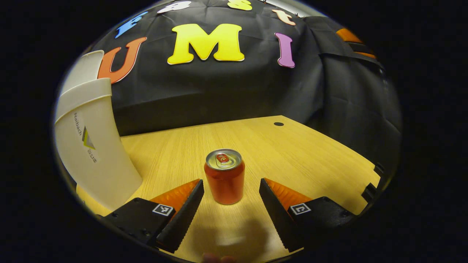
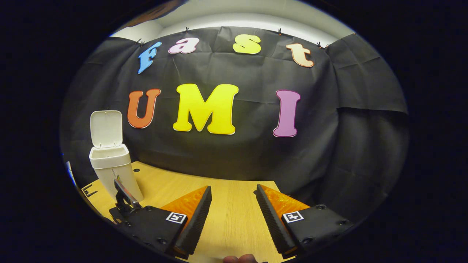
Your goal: Press the lid of the desktop garbage bin to open it, pick up the crumpled paper on the desktop and throw it into the bin, then pick up the pop can on the desktop and drop it into the bin, and finally close the garbage bin lid.
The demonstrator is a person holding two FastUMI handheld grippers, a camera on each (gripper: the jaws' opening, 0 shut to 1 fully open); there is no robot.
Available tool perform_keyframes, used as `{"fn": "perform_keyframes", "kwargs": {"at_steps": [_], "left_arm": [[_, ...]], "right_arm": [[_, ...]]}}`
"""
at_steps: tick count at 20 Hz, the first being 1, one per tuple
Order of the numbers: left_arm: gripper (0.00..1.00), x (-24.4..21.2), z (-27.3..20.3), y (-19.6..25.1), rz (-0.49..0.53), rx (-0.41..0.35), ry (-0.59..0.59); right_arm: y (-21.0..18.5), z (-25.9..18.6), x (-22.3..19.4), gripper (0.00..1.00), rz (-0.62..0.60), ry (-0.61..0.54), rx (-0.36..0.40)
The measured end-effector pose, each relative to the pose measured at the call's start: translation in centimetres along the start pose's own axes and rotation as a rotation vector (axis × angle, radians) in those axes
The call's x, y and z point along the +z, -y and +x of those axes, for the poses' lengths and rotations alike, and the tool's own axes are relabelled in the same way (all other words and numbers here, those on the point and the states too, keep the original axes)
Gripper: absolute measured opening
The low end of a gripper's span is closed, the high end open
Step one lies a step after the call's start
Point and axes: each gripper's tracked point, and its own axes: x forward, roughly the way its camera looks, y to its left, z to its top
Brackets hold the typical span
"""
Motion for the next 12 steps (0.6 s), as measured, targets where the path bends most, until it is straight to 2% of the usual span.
{"fn": "perform_keyframes", "kwargs": {"at_steps": [5,12], "left_arm": [[1.00,-1.2,3.0,-1.5,-0.030,0.047,-0.040],[0.99,-0.9,5.1,-1.0,0.007,0.036,-0.036]], "right_arm": [[1.2,-0.3,-1.6,0.80,-0.019,-0.047,-0.024],[0.6,-1.3,-3.0,0.80,-0.038,-0.088,-0.011]]}}
